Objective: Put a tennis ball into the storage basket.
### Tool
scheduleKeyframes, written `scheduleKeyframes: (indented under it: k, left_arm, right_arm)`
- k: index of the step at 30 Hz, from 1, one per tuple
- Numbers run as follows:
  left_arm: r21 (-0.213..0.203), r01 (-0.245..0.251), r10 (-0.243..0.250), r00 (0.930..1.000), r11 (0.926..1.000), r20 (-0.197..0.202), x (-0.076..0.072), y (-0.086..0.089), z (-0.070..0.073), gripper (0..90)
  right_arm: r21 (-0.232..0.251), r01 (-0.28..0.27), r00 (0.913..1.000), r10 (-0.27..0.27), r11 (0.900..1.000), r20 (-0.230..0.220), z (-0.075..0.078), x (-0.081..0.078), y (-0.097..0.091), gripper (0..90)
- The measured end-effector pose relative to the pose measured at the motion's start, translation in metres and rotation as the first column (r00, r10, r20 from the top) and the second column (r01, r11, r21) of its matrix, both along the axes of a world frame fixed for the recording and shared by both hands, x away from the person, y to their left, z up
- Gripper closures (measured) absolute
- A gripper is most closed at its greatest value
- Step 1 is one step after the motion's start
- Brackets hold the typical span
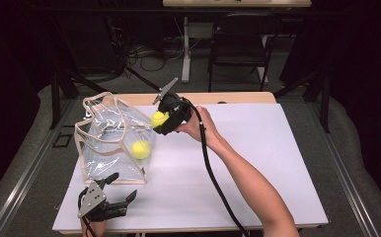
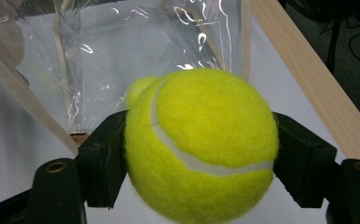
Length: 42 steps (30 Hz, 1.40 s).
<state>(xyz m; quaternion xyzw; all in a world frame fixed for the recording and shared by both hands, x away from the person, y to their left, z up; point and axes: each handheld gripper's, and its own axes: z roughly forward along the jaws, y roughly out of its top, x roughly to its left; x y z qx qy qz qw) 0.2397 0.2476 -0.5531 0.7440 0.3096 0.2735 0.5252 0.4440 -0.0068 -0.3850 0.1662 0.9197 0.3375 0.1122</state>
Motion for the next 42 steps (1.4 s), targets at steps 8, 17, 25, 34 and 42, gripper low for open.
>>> scheduleKeyframes:
  k: [8, 17, 25, 34, 42]
  left_arm:
    - [0.0, 0.003, -0.003, 1.0, 1.0, 0.0, 0.0, -0.001, 0.0, 15.8]
    - [0.001, 0.005, -0.005, 1.0, 1.0, 0.002, 0.001, -0.001, 0.0, 15.8]
    - [0.001, 0.005, -0.005, 1.0, 1.0, -0.001, 0.0, -0.001, 0.0, 15.8]
    - [0.002, 0.005, -0.005, 1.0, 1.0, -0.002, 0.001, -0.001, 0.0, 15.8]
    - [0.002, 0.004, -0.004, 1.0, 1.0, 0.0, 0.0, 0.0, 0.0, 15.7]
  right_arm:
    - [0.011, 0.002, 1.0, -0.002, 0.9999, 0.003, 0.002, 0.0, -0.001, 26.3]
    - [0.018, 0.0, 1.0, -0.001, 0.9998, 0.009, 0.004, -0.001, -0.003, 26.4]
    - [0.033, 0.003, 0.9999, -0.003, 0.9995, 0.014, 0.006, -0.001, -0.004, 26.4]
    - [0.05, 0.001, 0.9996, -0.003, 0.9988, 0.027, 0.011, -0.003, -0.002, 26.4]
    - [0.063, -0.01, 0.9992, 0.007, 0.998, 0.039, 0.014, -0.004, 0.002, 26.4]
